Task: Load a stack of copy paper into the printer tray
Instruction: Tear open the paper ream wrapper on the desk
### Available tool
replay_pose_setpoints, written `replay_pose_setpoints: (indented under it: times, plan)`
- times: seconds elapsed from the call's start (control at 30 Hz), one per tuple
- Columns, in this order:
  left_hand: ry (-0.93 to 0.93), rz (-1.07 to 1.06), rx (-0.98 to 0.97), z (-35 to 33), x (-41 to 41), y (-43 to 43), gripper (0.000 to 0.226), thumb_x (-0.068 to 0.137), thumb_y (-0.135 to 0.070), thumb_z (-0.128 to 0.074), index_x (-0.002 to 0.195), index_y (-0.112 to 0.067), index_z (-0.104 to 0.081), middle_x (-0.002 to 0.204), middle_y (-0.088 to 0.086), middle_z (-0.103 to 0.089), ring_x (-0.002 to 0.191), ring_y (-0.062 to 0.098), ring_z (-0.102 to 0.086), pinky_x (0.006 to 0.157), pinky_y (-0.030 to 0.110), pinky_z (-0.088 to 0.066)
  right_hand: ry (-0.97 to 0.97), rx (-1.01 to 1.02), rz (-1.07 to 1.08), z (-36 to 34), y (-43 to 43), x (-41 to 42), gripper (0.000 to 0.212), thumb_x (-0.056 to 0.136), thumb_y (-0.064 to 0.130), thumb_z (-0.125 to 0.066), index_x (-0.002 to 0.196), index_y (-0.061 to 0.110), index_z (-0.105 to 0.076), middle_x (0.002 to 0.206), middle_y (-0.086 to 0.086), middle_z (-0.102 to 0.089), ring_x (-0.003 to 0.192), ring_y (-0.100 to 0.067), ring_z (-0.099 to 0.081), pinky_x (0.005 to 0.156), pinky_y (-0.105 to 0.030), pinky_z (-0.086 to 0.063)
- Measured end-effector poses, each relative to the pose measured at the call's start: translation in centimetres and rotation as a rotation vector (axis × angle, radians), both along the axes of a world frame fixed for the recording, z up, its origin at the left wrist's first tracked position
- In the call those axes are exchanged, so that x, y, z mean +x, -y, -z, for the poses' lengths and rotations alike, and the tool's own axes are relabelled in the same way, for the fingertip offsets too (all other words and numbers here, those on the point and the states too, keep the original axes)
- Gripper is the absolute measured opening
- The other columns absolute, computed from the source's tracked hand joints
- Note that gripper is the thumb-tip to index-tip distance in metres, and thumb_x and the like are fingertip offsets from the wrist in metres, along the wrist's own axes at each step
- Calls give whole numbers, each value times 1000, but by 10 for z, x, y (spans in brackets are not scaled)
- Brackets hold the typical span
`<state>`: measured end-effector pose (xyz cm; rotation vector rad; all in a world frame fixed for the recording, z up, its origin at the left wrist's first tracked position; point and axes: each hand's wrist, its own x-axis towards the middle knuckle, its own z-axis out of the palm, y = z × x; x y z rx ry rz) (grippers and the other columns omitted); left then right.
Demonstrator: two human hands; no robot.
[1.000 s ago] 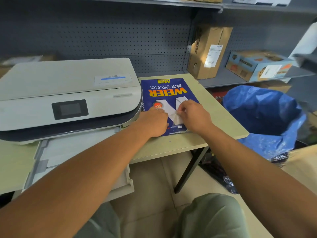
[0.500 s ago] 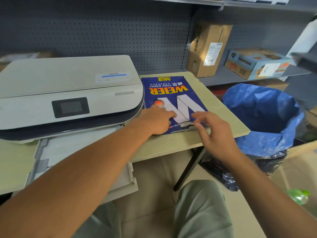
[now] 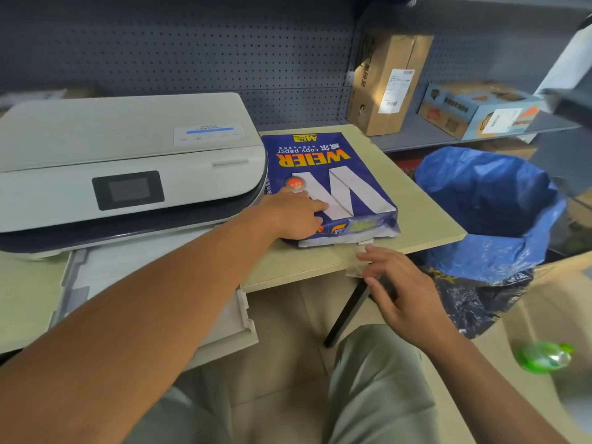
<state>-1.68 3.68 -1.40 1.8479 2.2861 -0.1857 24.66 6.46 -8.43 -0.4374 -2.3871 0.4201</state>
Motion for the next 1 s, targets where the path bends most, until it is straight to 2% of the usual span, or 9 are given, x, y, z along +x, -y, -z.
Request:
replay_pose_setpoints:
  times: [0.13,0.23,0.33,0.47,0.53,0.6,0.7,0.8,1.0]
  plan:
    - [-5,11,14,-1,4,5,71,90,-70,-37,153,-39,-27,158,0,-34,143,33,-30,108,51,-39,68,-7,-7,13,0,11,5,94,9,-64,96,13,-65,123,3,-69,131,-11,-56,101,-39,-50]
    - [-58,38,58,2,3,8,73,87,-65,-49,151,-37,-28,150,2,-42,136,32,-37,101,49,-46,107,-31,5,11,2,14,4,96,17,-62,97,18,-66,116,11,-69,112,2,-60,85,-32,-55]
    - [-84,57,68,3,4,9,72,86,-54,-57,150,-35,-29,144,5,-45,132,31,-41,94,46,-49,-98,-109,165,-9,8,7,8,96,15,-60,93,17,-67,93,13,-66,84,3,-59,71,-12,-46]
    - [-88,67,71,2,9,10,78,82,-47,-62,151,-31,-28,142,8,-44,130,31,-42,93,45,-50,-203,-199,334,-38,-2,-18,15,98,14,-57,108,14,-68,102,5,-67,88,-2,-57,73,-4,-41]
    - [-74,75,85,3,8,10,79,81,-46,-63,151,-33,-29,141,8,-45,128,31,-43,94,46,-51,-113,-190,326,-44,-12,-32,18,99,17,-55,112,15,-68,108,3,-68,98,-6,-59,80,-8,-42]
    - [-41,90,119,4,6,12,78,81,-46,-65,150,-37,-30,141,6,-46,125,29,-45,95,46,-51,-12,-165,310,-42,-19,-44,20,100,19,-54,113,14,-68,112,-2,-69,104,-14,-62,85,-22,-49]
    - [-8,105,179,8,5,15,75,83,-46,-66,149,-39,-32,140,1,-49,123,24,-49,94,43,-52,128,-112,290,-30,-23,-58,21,100,25,-52,111,15,-67,110,-5,-71,102,-20,-65,84,-36,-55]
    - [14,117,225,13,5,19,70,84,-50,-63,147,-39,-36,139,-1,-51,122,23,-51,93,42,-53,197,-45,270,-16,-24,-64,22,98,26,-48,104,17,-67,103,-4,-72,92,-22,-66,80,-37,-54]
    - [-21,126,313,18,13,18,67,82,-60,-62,142,-34,-43,137,2,-52,121,23,-53,89,42,-54,202,55,290,-2,-18,-60,24,96,23,-53,105,13,-73,106,-5,-73,95,-23,-66,83,-40,-56]
